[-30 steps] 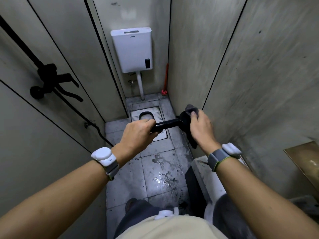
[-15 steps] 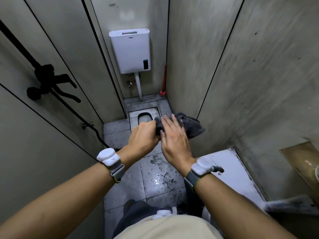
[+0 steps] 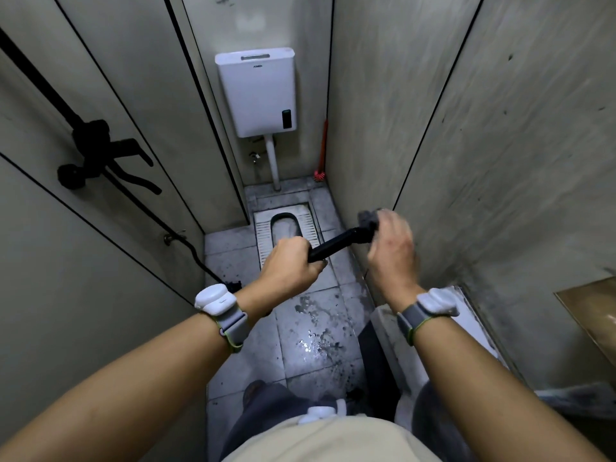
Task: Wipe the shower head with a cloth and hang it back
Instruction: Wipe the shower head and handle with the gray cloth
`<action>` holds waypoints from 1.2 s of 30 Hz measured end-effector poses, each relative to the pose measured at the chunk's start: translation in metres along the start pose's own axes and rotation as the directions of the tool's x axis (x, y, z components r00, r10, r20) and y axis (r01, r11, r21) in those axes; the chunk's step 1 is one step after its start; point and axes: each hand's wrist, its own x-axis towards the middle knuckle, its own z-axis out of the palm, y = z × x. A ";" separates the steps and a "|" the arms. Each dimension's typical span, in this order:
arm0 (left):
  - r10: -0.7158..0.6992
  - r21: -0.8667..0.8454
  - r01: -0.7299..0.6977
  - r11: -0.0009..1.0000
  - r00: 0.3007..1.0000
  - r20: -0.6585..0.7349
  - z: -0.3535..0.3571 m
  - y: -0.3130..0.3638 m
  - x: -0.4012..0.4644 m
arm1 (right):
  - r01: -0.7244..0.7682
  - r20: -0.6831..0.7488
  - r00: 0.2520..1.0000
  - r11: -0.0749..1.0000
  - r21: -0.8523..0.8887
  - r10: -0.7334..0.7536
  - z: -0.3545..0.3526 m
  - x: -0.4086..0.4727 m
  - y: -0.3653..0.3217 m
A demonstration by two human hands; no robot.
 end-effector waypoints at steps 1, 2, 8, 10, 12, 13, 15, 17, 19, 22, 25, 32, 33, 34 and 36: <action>-0.016 -0.027 0.016 0.999 1.000 0.024 -0.001 -0.003 -0.001 | -0.113 -0.003 0.994 0.992 0.054 0.113 -0.003 0.005 0.011; -0.027 -0.047 0.029 0.999 0.999 0.038 -0.001 -0.007 -0.002 | -0.211 -0.001 0.977 0.972 0.106 0.212 -0.006 0.009 0.021; -0.021 -0.026 0.023 0.999 0.995 0.097 0.004 -0.009 -0.002 | -0.167 0.012 0.985 0.940 0.299 0.171 -0.008 0.008 0.023; -0.024 -0.053 0.030 0.998 0.993 0.119 0.006 -0.006 -0.001 | -0.089 0.064 0.995 0.953 0.290 0.073 -0.001 0.000 0.014; -0.028 -0.074 0.039 0.996 0.990 0.141 0.008 -0.006 -0.001 | -0.075 0.078 0.995 0.963 0.259 0.056 0.005 -0.008 0.009; -0.028 -0.080 0.041 0.996 0.988 0.150 0.009 -0.004 -0.001 | -0.067 0.076 0.996 0.969 0.238 0.050 0.006 -0.011 0.008; -0.034 -0.090 0.048 0.995 0.987 0.158 0.010 0.001 -0.001 | -0.010 0.075 0.997 0.983 0.183 -0.004 0.008 -0.017 0.006; -0.049 -0.106 0.066 0.992 0.986 0.160 0.011 0.006 0.000 | 0.067 0.057 0.996 0.989 0.133 -0.075 0.010 -0.021 0.003; -0.051 -0.107 0.069 0.992 0.986 0.159 0.011 0.010 0.000 | 0.083 0.034 0.996 0.990 0.110 -0.087 0.012 -0.019 0.000; -0.032 -0.080 0.044 0.996 0.989 0.147 0.007 0.010 -0.003 | -0.065 0.058 0.997 0.992 0.105 0.059 0.011 -0.012 0.002; -0.014 -0.051 0.021 0.998 0.992 0.126 0.002 0.013 -0.002 | -0.259 0.114 0.965 0.935 0.241 0.237 0.009 -0.004 0.005; 0.010 -0.031 -0.006 0.999 0.992 0.122 -0.002 0.018 -0.008 | -0.414 0.143 0.909 0.813 0.410 0.391 0.010 -0.002 0.001; 0.014 -0.042 -0.009 0.999 0.992 0.127 -0.002 0.018 -0.009 | -0.426 0.133 0.902 0.796 0.430 0.411 0.011 -0.003 0.000; 0.020 -0.055 -0.013 0.998 0.991 0.135 -0.002 0.018 -0.011 | -0.435 0.114 0.894 0.781 0.448 0.433 0.011 -0.004 0.001; 0.035 -0.071 -0.024 0.997 0.988 0.149 -0.003 0.019 -0.012 | -0.426 0.055 0.889 0.779 0.460 0.454 0.011 -0.005 0.001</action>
